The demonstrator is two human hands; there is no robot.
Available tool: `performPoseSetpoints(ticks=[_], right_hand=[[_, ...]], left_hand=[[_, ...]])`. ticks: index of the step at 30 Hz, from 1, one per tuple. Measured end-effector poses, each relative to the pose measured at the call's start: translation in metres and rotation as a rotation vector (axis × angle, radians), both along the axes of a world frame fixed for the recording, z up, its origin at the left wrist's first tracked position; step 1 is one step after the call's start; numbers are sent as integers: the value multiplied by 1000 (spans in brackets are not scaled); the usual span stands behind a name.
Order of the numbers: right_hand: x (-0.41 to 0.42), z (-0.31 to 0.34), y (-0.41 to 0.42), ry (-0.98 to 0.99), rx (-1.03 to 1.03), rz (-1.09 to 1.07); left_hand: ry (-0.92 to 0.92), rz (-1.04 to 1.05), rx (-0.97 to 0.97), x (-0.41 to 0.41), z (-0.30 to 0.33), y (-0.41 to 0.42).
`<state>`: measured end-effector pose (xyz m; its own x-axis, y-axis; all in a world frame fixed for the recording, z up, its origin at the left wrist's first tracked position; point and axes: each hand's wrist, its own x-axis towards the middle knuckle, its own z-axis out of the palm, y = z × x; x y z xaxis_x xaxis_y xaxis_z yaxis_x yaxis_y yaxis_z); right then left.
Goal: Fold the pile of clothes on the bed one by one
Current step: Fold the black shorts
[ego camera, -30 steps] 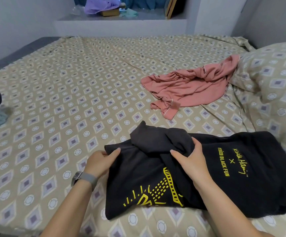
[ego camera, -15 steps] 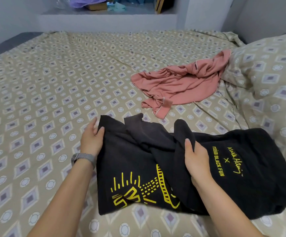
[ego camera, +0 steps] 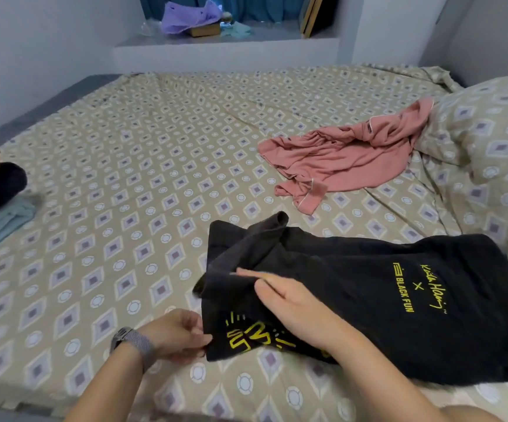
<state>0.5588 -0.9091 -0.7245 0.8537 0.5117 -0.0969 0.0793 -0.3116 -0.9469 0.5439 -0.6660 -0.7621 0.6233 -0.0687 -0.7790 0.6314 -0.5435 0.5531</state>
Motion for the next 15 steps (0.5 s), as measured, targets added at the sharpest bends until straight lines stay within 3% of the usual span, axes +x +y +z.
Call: performPoseSetpoints(ticks=[2, 5, 8, 12, 15], right_hand=[[-13, -22, 8, -83, -261, 268], [-24, -43, 6, -176, -474, 353], [-28, -42, 1, -233, -424, 238], [-24, -39, -11, -386, -470, 42], [-12, -37, -31, -397, -579, -120]], left_hand=[[-36, 133, -78, -3, -7, 8], [31, 430, -249, -9, -3, 4], [-27, 489, -284, -15, 3, -3], [-352, 320, -78, -14, 0, -22], [-333, 346, -140, 2, 0, -36]])
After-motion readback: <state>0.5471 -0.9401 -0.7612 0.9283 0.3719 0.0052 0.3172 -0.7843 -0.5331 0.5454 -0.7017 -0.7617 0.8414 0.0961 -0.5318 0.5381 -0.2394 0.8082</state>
